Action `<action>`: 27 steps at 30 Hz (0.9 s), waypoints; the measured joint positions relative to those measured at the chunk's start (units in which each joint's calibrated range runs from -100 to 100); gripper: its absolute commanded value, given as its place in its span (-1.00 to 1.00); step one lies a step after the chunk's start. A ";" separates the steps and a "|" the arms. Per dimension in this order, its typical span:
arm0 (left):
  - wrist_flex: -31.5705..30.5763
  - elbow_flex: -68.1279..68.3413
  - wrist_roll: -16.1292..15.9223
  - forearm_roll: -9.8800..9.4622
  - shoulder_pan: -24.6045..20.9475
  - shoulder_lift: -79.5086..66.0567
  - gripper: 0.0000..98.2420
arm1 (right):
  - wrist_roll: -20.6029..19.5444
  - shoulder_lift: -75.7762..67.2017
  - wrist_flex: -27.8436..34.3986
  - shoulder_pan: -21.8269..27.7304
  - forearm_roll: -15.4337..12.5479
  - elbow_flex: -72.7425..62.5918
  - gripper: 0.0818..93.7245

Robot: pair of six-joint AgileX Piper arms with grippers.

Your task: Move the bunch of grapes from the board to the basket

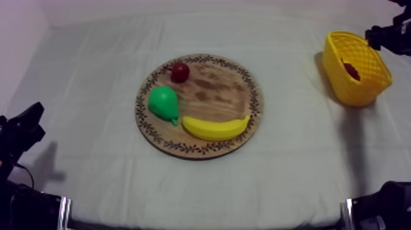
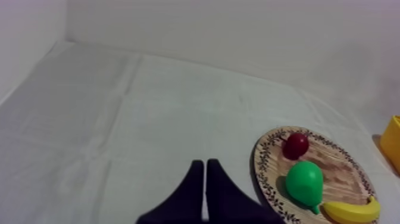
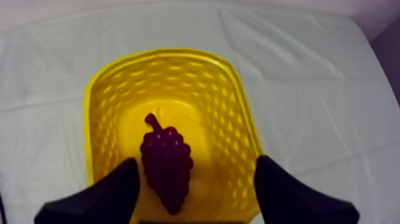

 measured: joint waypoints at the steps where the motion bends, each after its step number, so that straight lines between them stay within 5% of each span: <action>1: 0.00 0.00 0.00 0.00 0.00 0.00 -1.00 | -0.36 -1.72 -0.60 -0.07 0.57 1.76 0.14; 10: 0.00 0.00 0.00 0.00 0.00 0.00 -1.00 | -2.77 -18.38 -3.47 -1.65 3.26 18.30 0.07; 27: 0.00 0.00 0.03 0.00 0.00 0.00 -1.00 | 1.11 -50.95 -8.60 -2.58 -1.37 44.26 -0.21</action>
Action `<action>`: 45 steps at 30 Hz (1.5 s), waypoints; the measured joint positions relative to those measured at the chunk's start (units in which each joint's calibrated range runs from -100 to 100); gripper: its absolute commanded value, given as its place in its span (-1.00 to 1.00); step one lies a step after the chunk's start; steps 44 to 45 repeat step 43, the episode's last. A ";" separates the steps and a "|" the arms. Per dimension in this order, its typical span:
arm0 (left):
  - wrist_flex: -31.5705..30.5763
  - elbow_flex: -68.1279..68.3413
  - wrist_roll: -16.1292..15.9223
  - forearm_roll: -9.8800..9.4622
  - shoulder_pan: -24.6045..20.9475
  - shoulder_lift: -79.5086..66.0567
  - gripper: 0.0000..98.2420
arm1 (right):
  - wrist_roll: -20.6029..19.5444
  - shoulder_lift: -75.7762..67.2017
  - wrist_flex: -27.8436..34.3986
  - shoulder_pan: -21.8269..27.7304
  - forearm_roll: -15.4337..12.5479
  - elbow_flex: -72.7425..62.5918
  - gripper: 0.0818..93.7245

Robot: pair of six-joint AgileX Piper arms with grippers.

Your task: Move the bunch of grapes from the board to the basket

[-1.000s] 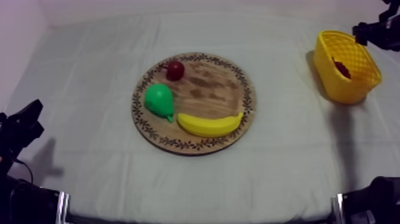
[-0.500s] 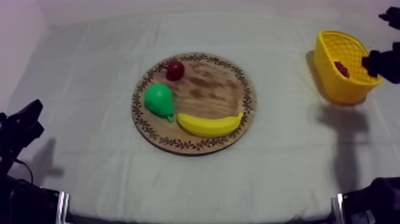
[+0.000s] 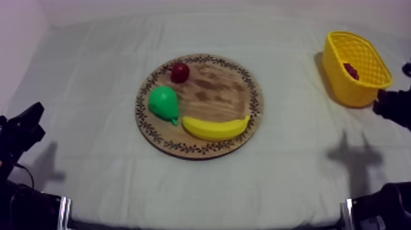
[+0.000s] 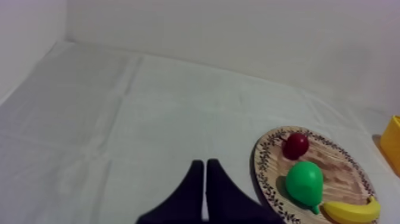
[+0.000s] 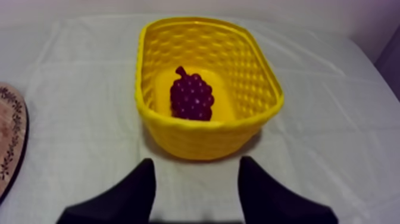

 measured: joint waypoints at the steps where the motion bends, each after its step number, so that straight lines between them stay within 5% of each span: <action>1: 0.00 0.00 0.00 0.00 0.00 0.00 -1.00 | 0.68 -1.99 0.00 -0.10 -0.72 1.14 -0.24; 10: 0.00 0.00 0.00 0.00 0.00 0.00 -1.00 | 10.01 -17.40 2.18 -1.33 -13.41 8.09 -0.81; 16: 0.00 0.00 0.00 0.00 0.00 0.00 -1.00 | 15.87 -25.48 8.79 -2.14 -21.48 8.23 -0.97; 25: 0.00 0.00 0.00 0.00 0.00 0.00 -1.00 | 14.25 -28.65 13.90 -2.35 -22.46 8.31 -0.98; 45: 0.00 0.00 0.00 0.00 0.00 0.00 -1.00 | 16.47 -28.76 14.06 -2.31 -22.51 8.31 -0.99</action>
